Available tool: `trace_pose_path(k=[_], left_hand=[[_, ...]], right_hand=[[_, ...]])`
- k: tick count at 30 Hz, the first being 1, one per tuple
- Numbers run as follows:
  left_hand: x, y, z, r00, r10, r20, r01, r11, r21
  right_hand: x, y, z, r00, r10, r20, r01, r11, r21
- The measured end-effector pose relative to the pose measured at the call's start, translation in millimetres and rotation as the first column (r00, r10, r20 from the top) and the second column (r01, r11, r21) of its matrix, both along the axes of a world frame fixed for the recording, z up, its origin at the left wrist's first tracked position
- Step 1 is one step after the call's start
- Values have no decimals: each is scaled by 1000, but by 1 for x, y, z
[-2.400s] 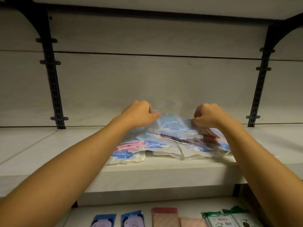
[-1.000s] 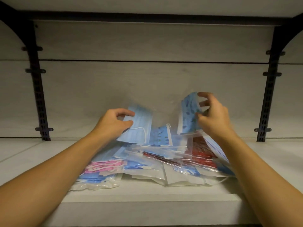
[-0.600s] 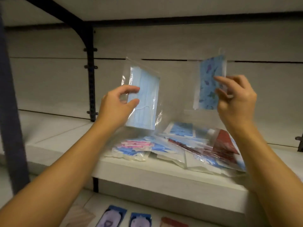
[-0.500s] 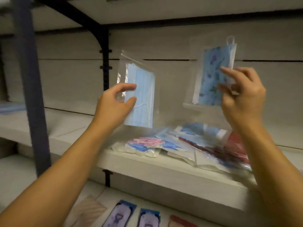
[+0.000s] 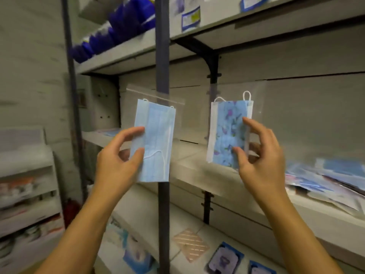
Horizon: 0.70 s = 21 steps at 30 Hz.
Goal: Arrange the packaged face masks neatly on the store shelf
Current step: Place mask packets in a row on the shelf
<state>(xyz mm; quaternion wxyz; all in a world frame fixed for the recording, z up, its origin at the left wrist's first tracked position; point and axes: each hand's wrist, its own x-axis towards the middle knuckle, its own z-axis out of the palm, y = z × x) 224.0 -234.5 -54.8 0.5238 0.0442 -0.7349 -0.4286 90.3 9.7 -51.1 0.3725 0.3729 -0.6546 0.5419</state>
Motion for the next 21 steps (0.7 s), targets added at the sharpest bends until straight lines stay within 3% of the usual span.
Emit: trace_pose_path(k=[5, 11, 21], left_hand=[[65, -67, -6, 997, 74, 4, -75, 994, 83], [116, -147, -10, 987, 160, 6, -158, 972, 172], [150, -268, -18, 974, 212, 77, -223, 961, 163]], right_hand=[[37, -76, -5, 954, 225, 196, -195, 968, -161], [66, -169, -10, 862, 372, 344, -287, 918, -275], [80, -281, -16, 841, 391, 374, -323, 917, -233]])
